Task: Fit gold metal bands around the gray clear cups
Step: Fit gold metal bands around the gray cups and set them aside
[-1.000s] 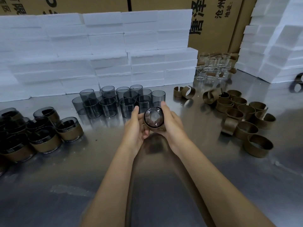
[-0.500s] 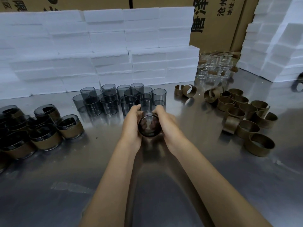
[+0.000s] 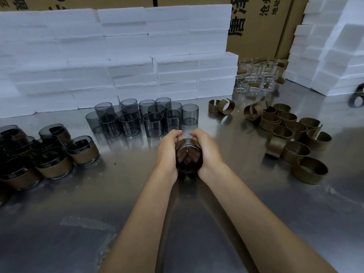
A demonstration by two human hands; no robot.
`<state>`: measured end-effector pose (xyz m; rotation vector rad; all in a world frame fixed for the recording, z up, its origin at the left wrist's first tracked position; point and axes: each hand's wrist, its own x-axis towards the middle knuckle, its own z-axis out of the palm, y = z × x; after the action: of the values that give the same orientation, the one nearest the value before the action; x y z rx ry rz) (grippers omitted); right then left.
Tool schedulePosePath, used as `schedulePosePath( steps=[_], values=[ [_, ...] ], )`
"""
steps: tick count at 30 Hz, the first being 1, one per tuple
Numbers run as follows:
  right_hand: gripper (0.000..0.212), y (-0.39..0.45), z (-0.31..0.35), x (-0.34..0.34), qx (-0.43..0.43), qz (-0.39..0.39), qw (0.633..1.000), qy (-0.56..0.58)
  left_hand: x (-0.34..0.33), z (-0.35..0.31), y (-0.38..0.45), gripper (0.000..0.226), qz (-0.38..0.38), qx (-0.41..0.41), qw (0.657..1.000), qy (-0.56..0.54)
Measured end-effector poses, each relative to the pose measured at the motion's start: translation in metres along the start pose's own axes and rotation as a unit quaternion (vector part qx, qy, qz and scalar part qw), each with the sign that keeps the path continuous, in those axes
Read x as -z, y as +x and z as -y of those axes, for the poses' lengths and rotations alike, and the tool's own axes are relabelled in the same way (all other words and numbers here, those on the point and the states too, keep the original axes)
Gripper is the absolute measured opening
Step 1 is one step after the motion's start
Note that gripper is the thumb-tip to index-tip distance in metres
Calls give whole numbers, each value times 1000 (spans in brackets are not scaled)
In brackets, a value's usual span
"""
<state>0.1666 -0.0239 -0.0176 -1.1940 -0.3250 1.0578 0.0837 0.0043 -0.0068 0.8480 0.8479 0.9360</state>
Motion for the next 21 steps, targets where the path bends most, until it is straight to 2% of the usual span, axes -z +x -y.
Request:
schedulePosePath(
  steps=[9,13,17,21],
  values=[
    [22,6,-5,1,-10,-8,1000,22,-2,-1,1,48,-40,-12,999,9],
    [45,9,-6,3,1,-3,1000,26,-2,-1,-2,55,-32,-20,999,9],
    [25,6,-3,3,-5,-5,999,33,-2,-1,-2,57,-33,-26,999,12],
    [33,7,-4,6,11,19,999,37,1,0,-2,58,-12,-47,998,31]
  ],
)
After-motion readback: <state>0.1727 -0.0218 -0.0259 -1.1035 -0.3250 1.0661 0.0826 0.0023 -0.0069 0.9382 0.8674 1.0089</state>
